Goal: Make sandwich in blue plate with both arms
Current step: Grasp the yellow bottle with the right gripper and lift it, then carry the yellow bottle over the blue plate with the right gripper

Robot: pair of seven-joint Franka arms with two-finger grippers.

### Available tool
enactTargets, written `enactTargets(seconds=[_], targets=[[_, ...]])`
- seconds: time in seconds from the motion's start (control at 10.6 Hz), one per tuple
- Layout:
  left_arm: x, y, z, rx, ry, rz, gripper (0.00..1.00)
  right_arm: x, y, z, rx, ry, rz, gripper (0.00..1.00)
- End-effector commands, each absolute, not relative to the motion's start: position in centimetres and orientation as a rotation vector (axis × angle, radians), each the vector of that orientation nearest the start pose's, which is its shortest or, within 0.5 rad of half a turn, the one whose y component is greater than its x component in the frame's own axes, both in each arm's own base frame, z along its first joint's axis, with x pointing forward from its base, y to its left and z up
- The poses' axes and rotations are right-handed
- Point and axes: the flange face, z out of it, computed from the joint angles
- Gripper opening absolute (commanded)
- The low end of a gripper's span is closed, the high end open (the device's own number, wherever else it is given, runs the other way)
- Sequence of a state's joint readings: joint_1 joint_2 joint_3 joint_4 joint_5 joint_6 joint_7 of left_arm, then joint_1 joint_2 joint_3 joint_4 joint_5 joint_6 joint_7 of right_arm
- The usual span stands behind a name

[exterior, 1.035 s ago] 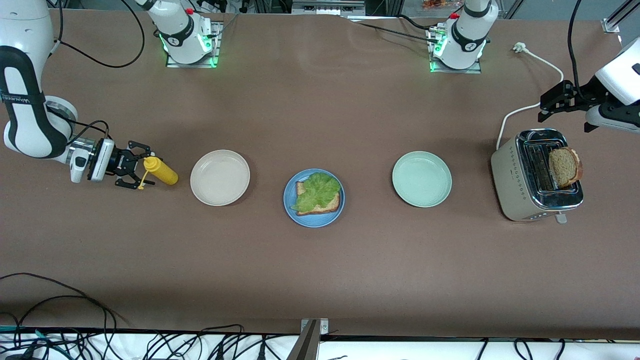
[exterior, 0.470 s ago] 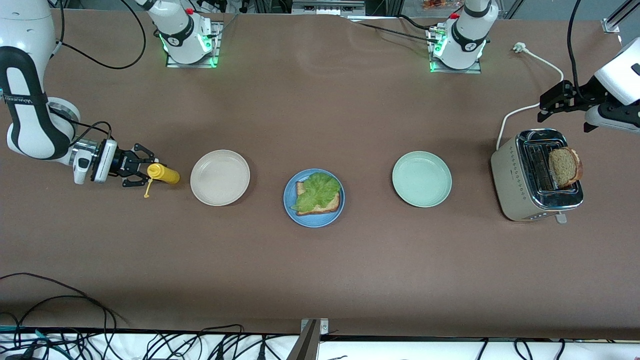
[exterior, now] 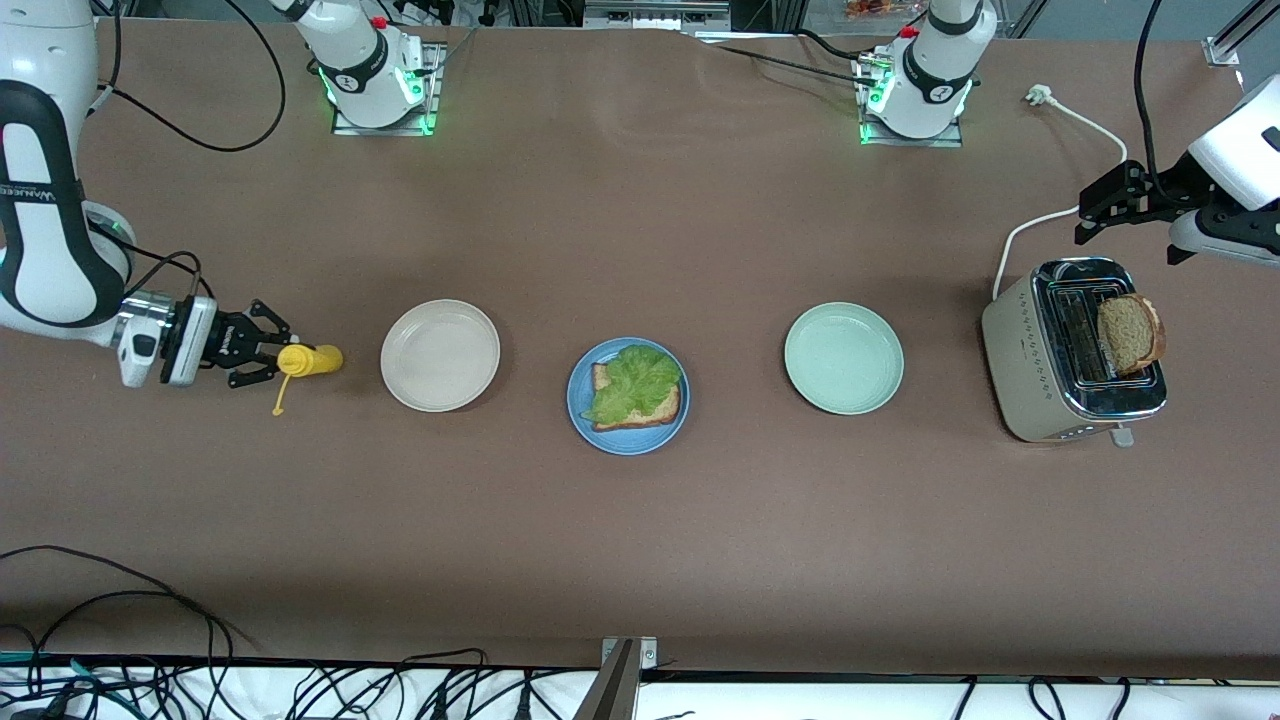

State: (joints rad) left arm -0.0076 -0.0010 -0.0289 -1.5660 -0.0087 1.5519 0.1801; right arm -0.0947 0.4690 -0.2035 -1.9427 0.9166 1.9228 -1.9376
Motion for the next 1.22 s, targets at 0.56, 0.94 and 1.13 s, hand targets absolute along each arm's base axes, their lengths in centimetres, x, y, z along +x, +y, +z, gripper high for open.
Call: enactTargets(seconds=[0.56, 0.94, 1.13], targets=[[54.7, -2.3, 63.0, -3.107, 0.33, -0.001, 1.0, 67.1, 8.9, 38.1, -2.487, -1.579, -0.009, 0.27], [54.6, -2.3, 63.0, -3.107, 0.33, -0.001, 1.0, 65.8, 21.0, 38.4, -2.709, -1.735, 0.139, 0.27], [54.6, -2.3, 63.0, -3.106, 0.332, -0.001, 1.0, 64.4, 26.0, 38.4, -2.82, -1.796, 0.161, 0.27]])
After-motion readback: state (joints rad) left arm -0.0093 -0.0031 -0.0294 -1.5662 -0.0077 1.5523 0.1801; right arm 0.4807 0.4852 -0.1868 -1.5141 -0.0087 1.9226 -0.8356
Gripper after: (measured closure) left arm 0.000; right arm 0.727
